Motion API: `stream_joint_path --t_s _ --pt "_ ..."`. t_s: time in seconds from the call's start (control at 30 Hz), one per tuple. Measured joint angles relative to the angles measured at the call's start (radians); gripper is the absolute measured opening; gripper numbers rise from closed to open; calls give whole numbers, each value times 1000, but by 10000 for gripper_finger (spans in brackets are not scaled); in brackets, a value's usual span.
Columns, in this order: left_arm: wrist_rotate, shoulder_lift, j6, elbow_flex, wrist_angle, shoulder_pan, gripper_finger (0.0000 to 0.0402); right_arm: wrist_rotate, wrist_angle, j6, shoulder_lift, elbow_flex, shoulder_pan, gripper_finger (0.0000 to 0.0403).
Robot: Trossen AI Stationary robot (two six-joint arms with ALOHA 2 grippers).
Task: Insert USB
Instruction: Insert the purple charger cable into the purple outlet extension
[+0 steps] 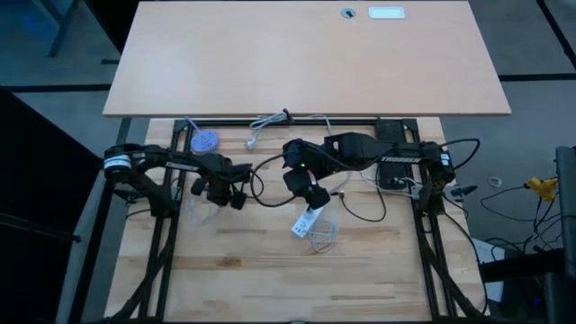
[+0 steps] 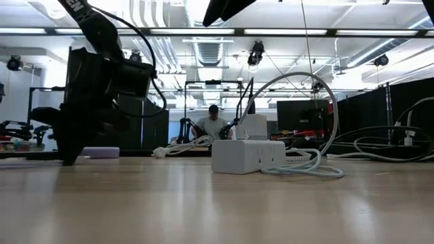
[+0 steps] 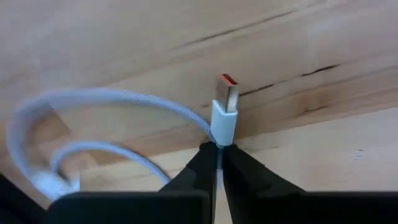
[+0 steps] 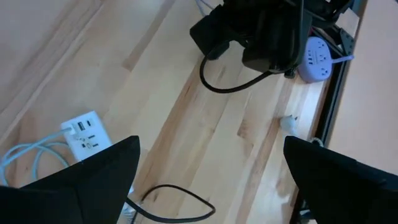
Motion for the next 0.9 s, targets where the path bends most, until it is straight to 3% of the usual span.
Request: stream_joint_path --t_s 0.3,0.6,0.8,0.9 --pt "-56 -80 85 140 37 1 1 2 21 -32 -2 0 -43 380" --pt "-86 -277 102 214 47 1 0 -11 -5 -25 -24 0 -172 380" --pt "-80 -451 102 210 87 3 0 -271 93 94 -16 -2 -270 380" --pt "-79 -526 111 200 129 6 0 -331 172 144 4 -8 -283 380"
